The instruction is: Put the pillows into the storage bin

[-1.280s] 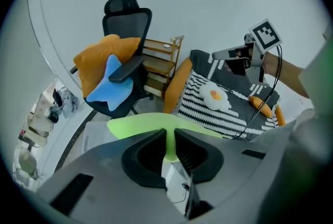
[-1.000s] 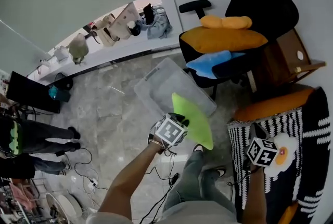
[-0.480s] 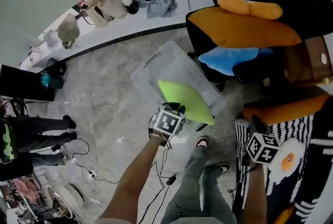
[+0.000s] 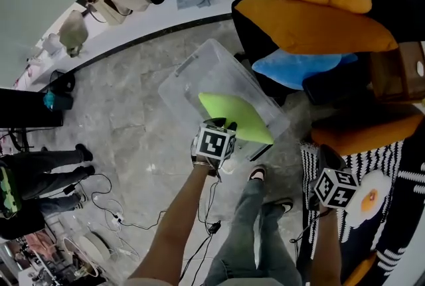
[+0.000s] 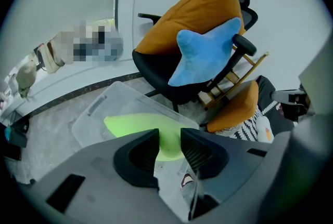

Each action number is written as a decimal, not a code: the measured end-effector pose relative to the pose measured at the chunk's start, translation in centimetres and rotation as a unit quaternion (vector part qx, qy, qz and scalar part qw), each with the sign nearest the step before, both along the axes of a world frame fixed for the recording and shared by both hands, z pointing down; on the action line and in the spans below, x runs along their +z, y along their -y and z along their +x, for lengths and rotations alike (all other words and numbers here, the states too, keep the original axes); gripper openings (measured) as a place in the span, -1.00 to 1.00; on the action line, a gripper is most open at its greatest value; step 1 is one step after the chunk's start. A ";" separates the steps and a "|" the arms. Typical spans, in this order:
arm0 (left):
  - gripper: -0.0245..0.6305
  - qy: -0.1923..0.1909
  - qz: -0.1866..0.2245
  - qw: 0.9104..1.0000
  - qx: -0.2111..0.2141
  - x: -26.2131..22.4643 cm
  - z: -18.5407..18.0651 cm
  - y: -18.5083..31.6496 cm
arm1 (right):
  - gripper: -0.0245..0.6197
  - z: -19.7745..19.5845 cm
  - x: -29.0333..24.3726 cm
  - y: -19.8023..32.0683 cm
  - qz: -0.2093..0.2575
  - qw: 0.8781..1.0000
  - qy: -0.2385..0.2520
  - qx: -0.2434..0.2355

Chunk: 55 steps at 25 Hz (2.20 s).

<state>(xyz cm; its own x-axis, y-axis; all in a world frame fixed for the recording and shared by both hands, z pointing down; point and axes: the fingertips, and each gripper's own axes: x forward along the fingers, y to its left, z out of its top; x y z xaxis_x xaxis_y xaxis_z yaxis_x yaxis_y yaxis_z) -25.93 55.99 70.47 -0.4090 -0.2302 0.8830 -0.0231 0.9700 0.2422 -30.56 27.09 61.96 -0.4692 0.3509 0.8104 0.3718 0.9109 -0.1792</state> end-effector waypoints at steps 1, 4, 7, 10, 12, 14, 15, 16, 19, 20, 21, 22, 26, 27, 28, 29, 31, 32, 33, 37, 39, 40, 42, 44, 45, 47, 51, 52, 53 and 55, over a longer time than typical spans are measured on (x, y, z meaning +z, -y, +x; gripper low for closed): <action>-0.52 0.005 0.001 1.000 -0.006 -0.2 -0.4 0.0 | -0.92 0.0 0.1 0.0 0.001 1.000 -0.002 0.002; -0.36 0.031 -0.001 0.999 -0.009 -1.1 -1.8 0.3 | -0.92 0.2 0.4 0.2 0.000 1.000 -0.007 0.008; -0.33 0.040 -0.003 0.999 -0.008 -1.5 -2.3 0.7 | -0.92 0.8 0.6 0.5 -0.002 1.000 -0.009 0.016; -0.33 0.047 -0.002 0.999 -0.008 -2.1 -2.3 1.1 | -0.92 1.5 0.1 0.9 -0.004 1.000 -0.005 0.025; -0.33 0.054 0.000 0.999 -0.004 -2.2 -2.3 1.5 | -0.92 1.6 -0.1 1.4 -0.004 0.999 0.001 0.032; -0.33 0.065 0.004 0.998 0.003 -2.0 -2.4 2.1 | -0.92 1.8 -0.5 2.1 -0.004 0.999 0.007 0.041; -0.33 0.068 0.004 0.998 0.007 -2.3 -2.5 2.5 | -0.92 1.9 -0.9 2.6 -0.005 0.999 0.011 0.047; -0.33 0.069 0.002 0.998 0.010 -3.0 -2.5 3.0 | -0.92 2.1 -1.3 3.1 -0.005 0.998 0.016 0.053; -0.33 0.080 0.000 0.996 0.025 -5.4 -3.0 4.8 | -0.92 2.6 -2.9 4.9 -0.008 0.997 0.030 0.077; -0.33 0.087 0.001 0.996 0.032 -6.2 -3.2 5.6 | -0.92 2.9 -3.4 5.6 -0.009 0.996 0.035 0.086; -0.33 0.095 0.003 0.995 0.038 -7.1 -3.3 6.5 | -0.92 3.3 -3.9 6.4 -0.010 0.995 0.039 0.096; -0.33 0.102 0.005 0.994 0.045 -8.0 -3.4 7.5 | -0.92 3.6 -4.4 7.3 -0.011 0.993 0.043 0.106; -0.33 0.128 0.017 0.988 0.085 -12.2 -3.4 12.2 | -0.92 5.2 -7.2 11.2 -0.015 0.986 0.063 0.155; -0.33 0.133 0.021 0.986 0.098 -13.2 -3.3 13.5 | -0.92 5.7 -7.9 12.4 -0.015 0.983 0.068 0.169; -0.33 0.137 0.024 0.984 0.111 -14.1 -3.1 14.9 | -0.92 6.2 -8.7 13.7 -0.014 0.980 0.074 0.182; -0.33 0.140 0.027 0.982 0.125 -14.9 -3.0 16.4 | -0.92 6.8 -9.4 15.0 -0.013 0.977 0.078 0.197; -0.33 0.145 0.033 0.977 0.154 -16.2 -2.8 19.3 | -0.92 8.1 -10.6 18.0 -0.011 0.969 0.087 0.229; -0.33 0.147 0.036 0.974 0.170 -16.8 -2.7 21.0 | -0.92 8.8 -11.2 19.5 -0.011 0.965 0.091 0.248; -0.33 0.148 0.040 0.970 0.187 -17.3 -2.7 22.7 | -0.92 9.6 -11.9 21.1 -0.012 0.959 0.095 0.267; -0.33 0.152 0.052 0.954 0.255 -18.9 -2.9 29.9 | -0.92 12.6 -14.2 27.1 -0.016 0.931 0.115 0.346; -0.33 0.157 0.062 0.941 0.293 -19.9 -3.0 34.0 | -0.92 14.3 -15.1 29.9 -0.016 0.915 0.124 0.383; -0.33 0.159 0.068 0.934 0.313 -20.4 -3.0 36.2 | -0.92 15.4 -15.5 31.2 -0.015 0.906 0.127 0.403; -0.33 0.157 0.079 0.919 0.353 -21.2 -2.8 40.6 | -0.92 17.4 -16.4 33.9 -0.012 0.888 0.134 0.440; -0.33 0.153 0.087 0.905 0.387 -21.5 -2.4 44.7 | -0.92 19.3 -17.1 36.4 -0.008 0.871 0.140 0.471; -0.33 0.151 0.090 0.898 0.404 -21.6 -2.1 46.6 | -0.92 20.4 -17.3 37.6 -0.006 0.863 0.142 0.485; -0.33 0.149 0.093 0.882 0.437 -21.6 -1.1 50.4 | -0.92 22.9 -17.3 39.8 0.000 0.846 0.141 0.514; -0.33 0.139 0.084 0.856 0.491 -20.5 0.6 57.0 | -0.92 26.9 -16.1 44.4 0.006 0.819 0.135 0.557; -0.33 0.137 0.080 0.851 0.501 -20.1 1.0 58.7 | -0.92 27.6 -15.6 45.7 0.006 0.815 0.133 0.564; -0.33 0.135 0.075 0.847 0.510 -19.6 1.5 60.4 | -0.92 28.2 -15.1 47.2 0.004 0.811 0.130 0.570; -0.33 0.127 0.064 0.840 0.523 -18.4 2.4 63.6 | -0.92 29.1 -13.8 50.0 -0.004 0.804 0.123 0.581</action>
<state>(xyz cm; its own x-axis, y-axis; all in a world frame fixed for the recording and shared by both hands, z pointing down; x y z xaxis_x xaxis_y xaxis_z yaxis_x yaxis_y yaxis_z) -23.51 -7.57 52.03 -0.0951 -0.6677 0.7383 -0.9136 0.3530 0.2016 -1.44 -22.87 48.13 -0.6301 -0.4365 0.6422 -0.7052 0.6680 -0.2378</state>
